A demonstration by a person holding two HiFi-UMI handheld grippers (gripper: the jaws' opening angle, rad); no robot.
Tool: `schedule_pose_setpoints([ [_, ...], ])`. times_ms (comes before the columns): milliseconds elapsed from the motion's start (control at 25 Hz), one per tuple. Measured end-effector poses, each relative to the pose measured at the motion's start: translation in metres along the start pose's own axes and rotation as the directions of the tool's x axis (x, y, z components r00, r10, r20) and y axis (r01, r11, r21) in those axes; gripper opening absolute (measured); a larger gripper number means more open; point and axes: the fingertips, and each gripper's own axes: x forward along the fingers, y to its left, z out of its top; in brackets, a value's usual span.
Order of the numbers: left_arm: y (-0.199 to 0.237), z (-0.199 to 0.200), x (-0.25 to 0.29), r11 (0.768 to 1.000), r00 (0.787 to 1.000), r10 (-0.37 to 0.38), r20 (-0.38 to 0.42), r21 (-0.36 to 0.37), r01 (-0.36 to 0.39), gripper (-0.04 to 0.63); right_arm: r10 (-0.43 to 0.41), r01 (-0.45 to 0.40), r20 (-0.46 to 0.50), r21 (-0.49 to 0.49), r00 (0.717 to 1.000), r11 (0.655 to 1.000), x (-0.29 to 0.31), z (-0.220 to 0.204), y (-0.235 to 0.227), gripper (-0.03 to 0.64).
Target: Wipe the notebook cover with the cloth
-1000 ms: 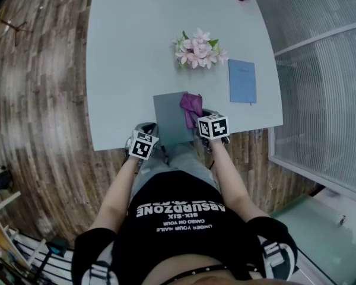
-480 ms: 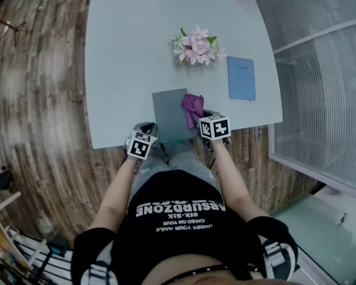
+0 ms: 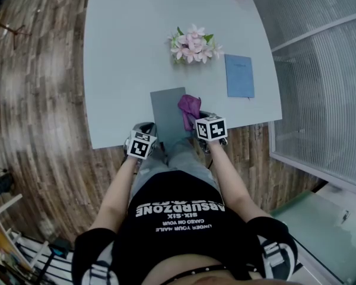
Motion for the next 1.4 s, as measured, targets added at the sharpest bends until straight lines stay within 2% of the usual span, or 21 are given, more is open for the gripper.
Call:
schedule_pose_setpoints([
  [360, -0.004, -0.001, -0.002, 1.0, 1.0, 0.011, 0.011, -0.01, -0.011, 0.014, 0.029, -0.029, -0.011, 0.018, 1.0, 0.999, 0.006, 0.001, 0.012, 0.078],
  [1160, -0.018, -0.014, -0.013, 0.999, 0.999, 0.029, 0.018, -0.024, -0.029, 0.014, 0.08, -0.085, -0.06, -0.094, 0.995, 0.992, 0.02, 0.003, 0.053, 0.08],
  [1400, -0.019, -0.022, -0.017, 0.999, 0.999, 0.035, 0.014, -0.033, -0.034, 0.014, 0.131, -0.139, -0.078, -0.111, 0.988, 0.984, 0.028, 0.004, 0.071, 0.078],
])
